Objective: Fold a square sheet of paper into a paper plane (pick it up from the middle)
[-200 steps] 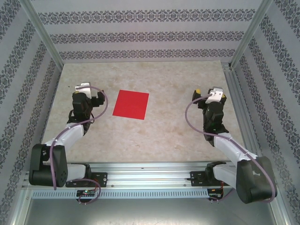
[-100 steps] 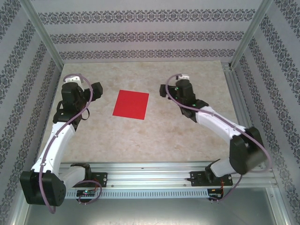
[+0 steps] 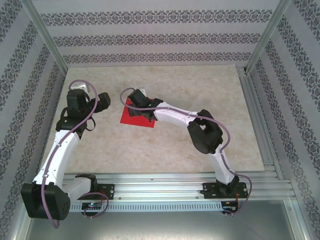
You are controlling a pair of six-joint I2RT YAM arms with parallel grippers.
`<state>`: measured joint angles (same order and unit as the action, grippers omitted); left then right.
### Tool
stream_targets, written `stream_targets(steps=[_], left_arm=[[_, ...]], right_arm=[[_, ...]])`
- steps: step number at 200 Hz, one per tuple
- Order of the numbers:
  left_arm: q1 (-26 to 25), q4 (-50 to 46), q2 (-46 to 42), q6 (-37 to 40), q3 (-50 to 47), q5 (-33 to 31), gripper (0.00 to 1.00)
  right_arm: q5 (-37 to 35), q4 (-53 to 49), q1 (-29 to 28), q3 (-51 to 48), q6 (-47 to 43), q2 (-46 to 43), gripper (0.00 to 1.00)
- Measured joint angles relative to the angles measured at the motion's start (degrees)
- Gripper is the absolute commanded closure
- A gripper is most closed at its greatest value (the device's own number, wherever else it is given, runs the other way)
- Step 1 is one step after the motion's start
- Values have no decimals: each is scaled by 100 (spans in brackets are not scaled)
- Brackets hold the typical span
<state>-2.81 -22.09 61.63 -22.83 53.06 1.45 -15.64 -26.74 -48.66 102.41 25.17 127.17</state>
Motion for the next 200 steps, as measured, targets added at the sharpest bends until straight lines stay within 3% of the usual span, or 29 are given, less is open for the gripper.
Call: stream_targets(steps=[41, 107, 147, 200], left_arm=[[0, -9, 105, -26, 0, 0, 0], [0, -13, 310, -26, 0, -2, 0], [0, -15, 334, -26, 0, -31, 0], [0, -17, 334, -26, 0, -44, 0]], right_arm=[[-55, -675, -11, 1045, 7, 944, 20], [518, -1071, -11, 1034, -114, 1147, 18], [817, -610, -9, 0, -503, 579, 18], [1565, -33, -9, -2264, -1296, -850, 19]])
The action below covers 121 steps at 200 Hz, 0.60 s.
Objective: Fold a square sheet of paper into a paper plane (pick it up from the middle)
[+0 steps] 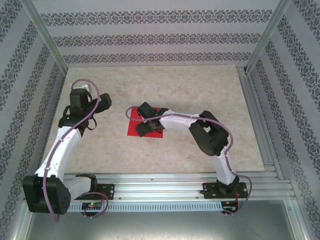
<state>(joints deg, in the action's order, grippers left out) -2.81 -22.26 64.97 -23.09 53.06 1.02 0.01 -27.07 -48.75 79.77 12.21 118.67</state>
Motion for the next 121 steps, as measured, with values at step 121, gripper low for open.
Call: stream_targets(steps=[121], left_arm=[[0, -256, 0, -98, 0, -179, 0]], right_arm=[[-1113, -922, -299, 203, 2712, -627, 3]])
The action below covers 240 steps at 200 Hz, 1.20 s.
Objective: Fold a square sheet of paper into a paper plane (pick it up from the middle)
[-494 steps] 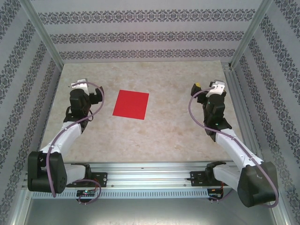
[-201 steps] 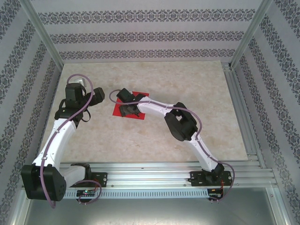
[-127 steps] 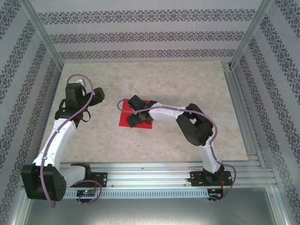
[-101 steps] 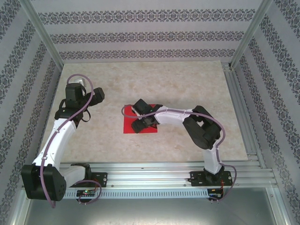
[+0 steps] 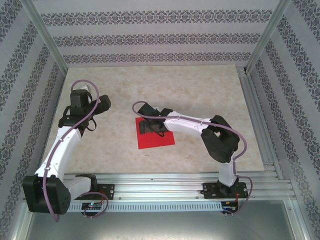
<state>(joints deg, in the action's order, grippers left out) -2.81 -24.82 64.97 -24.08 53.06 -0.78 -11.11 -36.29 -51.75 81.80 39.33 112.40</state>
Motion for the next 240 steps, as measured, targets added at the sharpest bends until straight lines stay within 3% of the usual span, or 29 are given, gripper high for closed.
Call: stream_targets(steps=[55, 152, 240], left_arm=[[0, -22, 70, -31, 2, -13, 0], [0, -192, 321, -101, 103, -13, 0], [0, -229, 428, -179, 203, 31, 0]], right_arm=[[-568, -496, -55, 588, 476, 697, 2], [-122, -577, 81, 636, 407, 997, 2], [-149, -588, 85, 667, 365, 1062, 15]])
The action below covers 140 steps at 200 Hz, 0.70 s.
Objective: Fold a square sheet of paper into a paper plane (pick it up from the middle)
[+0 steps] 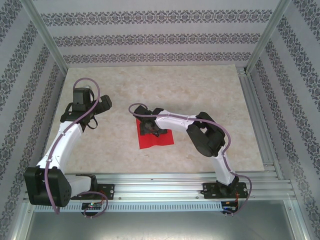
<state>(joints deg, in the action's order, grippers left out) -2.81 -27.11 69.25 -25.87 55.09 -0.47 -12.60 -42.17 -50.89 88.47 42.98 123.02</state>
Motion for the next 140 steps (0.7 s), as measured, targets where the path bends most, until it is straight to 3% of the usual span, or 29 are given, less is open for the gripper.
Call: stream_targets(steps=[31, 70, 112, 140], left_arm=[[0, 0, 0, -4, 0, 0, 0], [0, 2, -2, -68, -2, 74, 0], [0, 24, -24, -245, -127, 468, 0], [0, 111, -114, -372, -446, 911, 0]], right_arm=[[-26, 63, 0, -20, -4, -11, 23], [31, 420, 4, -289, -98, -199, 48], [903, 1727, 122, -1222, -101, -1001, 66], [1661, 2957, 339, -1943, 74, -1711, 70]])
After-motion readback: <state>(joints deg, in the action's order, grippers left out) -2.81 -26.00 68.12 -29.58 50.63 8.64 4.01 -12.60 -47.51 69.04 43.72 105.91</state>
